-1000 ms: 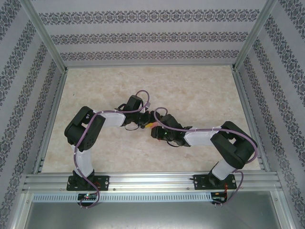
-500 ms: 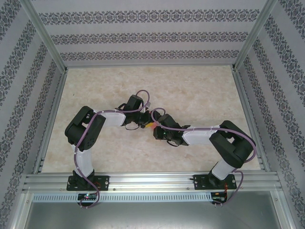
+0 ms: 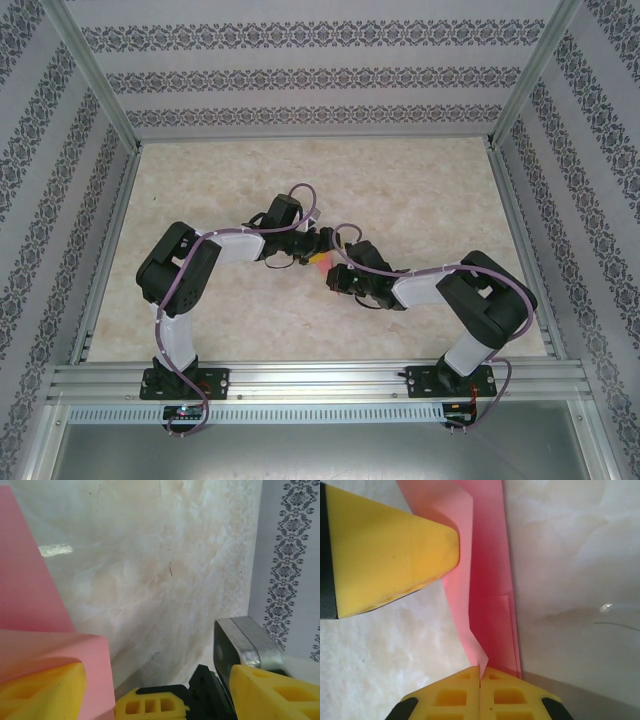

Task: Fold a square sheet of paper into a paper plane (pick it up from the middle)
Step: Fold the wing for the fifth time at the center of the table.

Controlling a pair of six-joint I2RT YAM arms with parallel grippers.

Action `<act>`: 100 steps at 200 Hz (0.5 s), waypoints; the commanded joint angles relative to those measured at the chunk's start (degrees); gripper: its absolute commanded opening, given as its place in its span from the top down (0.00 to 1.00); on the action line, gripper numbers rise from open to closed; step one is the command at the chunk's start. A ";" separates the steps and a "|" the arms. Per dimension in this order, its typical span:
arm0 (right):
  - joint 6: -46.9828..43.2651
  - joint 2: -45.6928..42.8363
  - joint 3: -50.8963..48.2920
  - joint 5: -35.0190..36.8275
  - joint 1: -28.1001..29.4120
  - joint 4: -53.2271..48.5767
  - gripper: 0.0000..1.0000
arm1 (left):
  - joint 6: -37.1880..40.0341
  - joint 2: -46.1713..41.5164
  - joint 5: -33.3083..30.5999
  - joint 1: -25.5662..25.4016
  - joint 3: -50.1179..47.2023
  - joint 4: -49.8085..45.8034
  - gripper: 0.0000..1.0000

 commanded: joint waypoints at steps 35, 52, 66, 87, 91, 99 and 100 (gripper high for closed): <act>7.45 3.30 -4.40 -6.35 -1.64 15.03 0.96 | 2.29 -0.71 3.61 -0.49 1.20 2.97 0.22; 8.76 4.27 -4.91 -6.95 -2.22 17.00 0.96 | 1.69 0.53 4.11 -0.52 1.18 4.50 0.22; 9.87 4.98 -5.30 -7.06 -2.51 18.35 0.96 | 1.31 1.63 4.66 -0.50 1.60 5.54 0.22; 11.32 6.13 -5.41 -7.46 -2.78 19.67 0.96 | 2.04 2.83 4.65 -0.58 2.19 5.77 0.21; 11.60 6.37 -5.35 -7.50 -2.76 19.77 0.96 | 2.17 3.09 4.52 -0.58 2.27 5.69 0.21; 12.19 6.60 -5.47 -7.50 -2.76 20.12 0.95 | 2.37 3.74 4.33 -0.60 2.50 5.29 0.21; 12.24 6.61 -5.52 -7.50 -2.74 20.22 0.95 | 2.37 3.84 4.27 -0.59 2.56 5.21 0.21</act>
